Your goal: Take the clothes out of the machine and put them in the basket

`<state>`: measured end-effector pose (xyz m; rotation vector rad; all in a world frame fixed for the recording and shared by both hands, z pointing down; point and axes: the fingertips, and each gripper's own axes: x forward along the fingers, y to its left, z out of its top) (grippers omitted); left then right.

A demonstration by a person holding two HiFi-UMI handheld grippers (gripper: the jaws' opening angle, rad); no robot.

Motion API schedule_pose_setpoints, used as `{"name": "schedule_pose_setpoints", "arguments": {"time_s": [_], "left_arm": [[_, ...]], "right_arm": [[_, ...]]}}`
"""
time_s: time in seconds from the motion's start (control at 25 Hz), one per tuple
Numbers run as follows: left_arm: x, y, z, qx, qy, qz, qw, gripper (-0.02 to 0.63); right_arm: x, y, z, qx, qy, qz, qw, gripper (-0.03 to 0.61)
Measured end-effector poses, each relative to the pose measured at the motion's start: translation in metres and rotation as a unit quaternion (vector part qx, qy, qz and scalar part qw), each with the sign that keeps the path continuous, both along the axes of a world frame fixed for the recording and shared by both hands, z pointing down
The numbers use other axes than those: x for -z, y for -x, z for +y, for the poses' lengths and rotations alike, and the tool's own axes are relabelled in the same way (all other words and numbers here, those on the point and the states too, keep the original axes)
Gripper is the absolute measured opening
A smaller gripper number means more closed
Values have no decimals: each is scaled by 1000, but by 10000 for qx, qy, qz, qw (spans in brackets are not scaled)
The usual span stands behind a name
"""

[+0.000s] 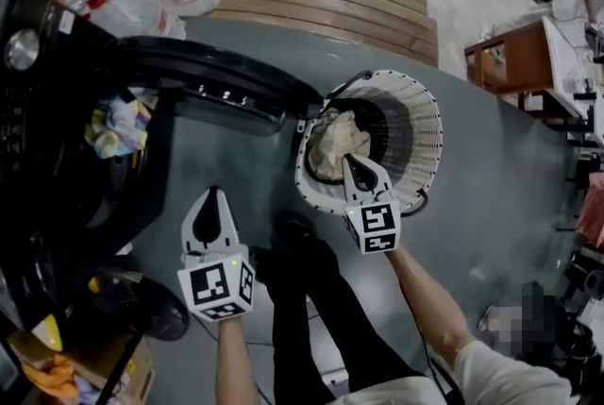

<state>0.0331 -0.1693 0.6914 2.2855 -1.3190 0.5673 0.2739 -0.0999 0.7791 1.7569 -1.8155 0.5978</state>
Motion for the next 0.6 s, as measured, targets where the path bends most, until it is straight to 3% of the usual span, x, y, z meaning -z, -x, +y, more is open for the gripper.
{"name": "schedule_pose_setpoints", "arguments": {"time_s": [0.4, 0.6], "left_arm": [[13, 113, 2, 1171, -68, -83, 9931, 19], [17, 184, 18, 1783, -113, -189, 9837, 19]], "right_arm": [[22, 142, -58, 1607, -176, -331, 9863, 23], [33, 228, -88, 2373, -377, -446, 9697, 23]]}}
